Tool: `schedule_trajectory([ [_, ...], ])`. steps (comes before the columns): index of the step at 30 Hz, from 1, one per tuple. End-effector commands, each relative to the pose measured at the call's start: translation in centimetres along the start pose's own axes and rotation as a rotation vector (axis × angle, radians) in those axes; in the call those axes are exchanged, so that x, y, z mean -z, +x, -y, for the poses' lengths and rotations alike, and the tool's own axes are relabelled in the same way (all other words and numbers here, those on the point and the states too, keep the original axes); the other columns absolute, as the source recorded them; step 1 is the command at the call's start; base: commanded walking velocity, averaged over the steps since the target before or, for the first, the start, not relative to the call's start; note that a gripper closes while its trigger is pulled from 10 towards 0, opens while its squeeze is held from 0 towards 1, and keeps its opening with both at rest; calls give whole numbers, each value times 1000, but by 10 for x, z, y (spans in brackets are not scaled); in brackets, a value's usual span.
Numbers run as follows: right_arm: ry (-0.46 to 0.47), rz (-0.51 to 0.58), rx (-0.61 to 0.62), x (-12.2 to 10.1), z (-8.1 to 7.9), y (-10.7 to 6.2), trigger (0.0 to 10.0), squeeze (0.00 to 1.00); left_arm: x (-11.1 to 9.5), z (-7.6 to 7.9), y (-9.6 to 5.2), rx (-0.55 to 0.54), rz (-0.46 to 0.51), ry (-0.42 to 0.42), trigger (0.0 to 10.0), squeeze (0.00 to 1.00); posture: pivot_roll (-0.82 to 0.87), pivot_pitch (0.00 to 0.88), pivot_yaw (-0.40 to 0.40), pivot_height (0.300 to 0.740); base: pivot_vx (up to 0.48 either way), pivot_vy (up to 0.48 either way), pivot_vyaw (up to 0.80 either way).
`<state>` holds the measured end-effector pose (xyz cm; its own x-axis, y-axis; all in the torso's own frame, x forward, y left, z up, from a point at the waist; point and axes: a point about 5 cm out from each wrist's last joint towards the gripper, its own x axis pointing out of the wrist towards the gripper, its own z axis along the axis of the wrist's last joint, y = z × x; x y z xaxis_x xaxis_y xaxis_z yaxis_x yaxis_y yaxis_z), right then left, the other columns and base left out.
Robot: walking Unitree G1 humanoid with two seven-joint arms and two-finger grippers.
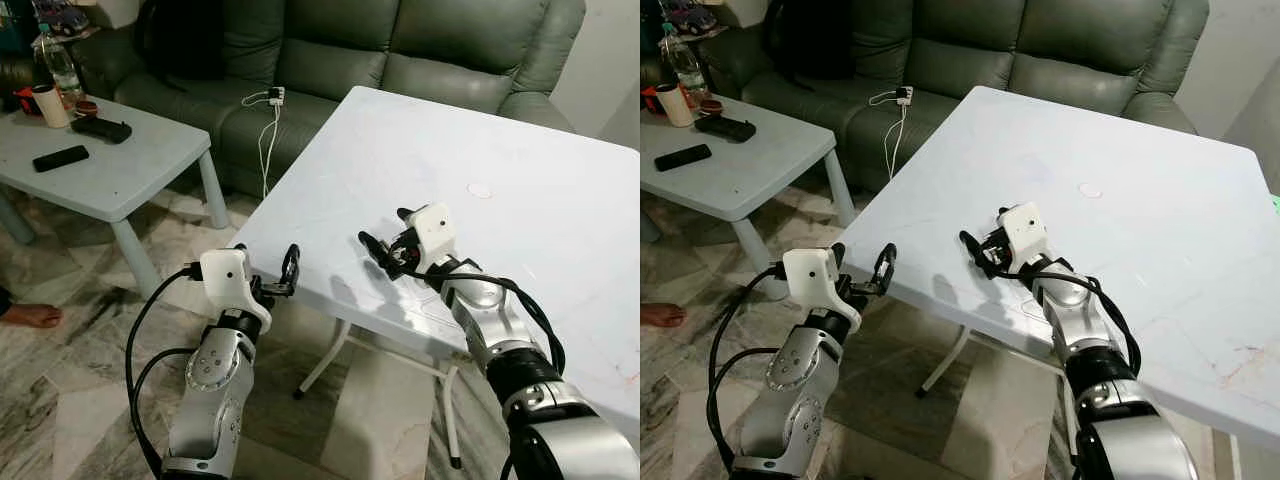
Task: Hang keys on a hook
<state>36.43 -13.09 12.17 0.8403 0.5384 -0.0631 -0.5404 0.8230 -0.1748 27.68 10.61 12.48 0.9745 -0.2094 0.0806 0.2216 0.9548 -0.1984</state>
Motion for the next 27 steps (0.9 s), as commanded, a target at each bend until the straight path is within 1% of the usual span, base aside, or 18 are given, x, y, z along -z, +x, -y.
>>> schedule_trajectory([
  [1, -3, 6, -32, -4, 1, 3, 10000, 0, 0, 13, -2, 38, 0, -9, 10000, 0, 64, 84, -116, 740, 0, 0, 0],
  [9, -34, -35, -50, -2, 7, 3, 10000, 0, 2, 16, -9, 45, -14, -18, 10000, 0, 78, 102, -121, 740, 0, 0, 0],
  [11, -53, -60, -59, -1, 9, 3, 10000, 0, 3, 15, -9, 41, -19, -18, 10000, 0, 81, 105, -123, 740, 0, 0, 0],
  [16, -65, -107, -70, 1, 15, 0, 10000, 0, 3, 16, -12, 38, -22, -23, 10000, 0, 84, 112, -124, 740, 0, 0, 0],
  [23, -36, -134, -94, 4, 25, -6, 10000, 0, 3, 17, -14, 38, -27, -29, 10000, 0, 87, 113, -126, 740, 0, 0, 0],
  [27, -19, -136, -127, 5, 24, -8, 10000, 0, 3, 18, -15, 39, -27, -29, 10000, 0, 85, 116, -124, 740, 0, 0, 0],
])
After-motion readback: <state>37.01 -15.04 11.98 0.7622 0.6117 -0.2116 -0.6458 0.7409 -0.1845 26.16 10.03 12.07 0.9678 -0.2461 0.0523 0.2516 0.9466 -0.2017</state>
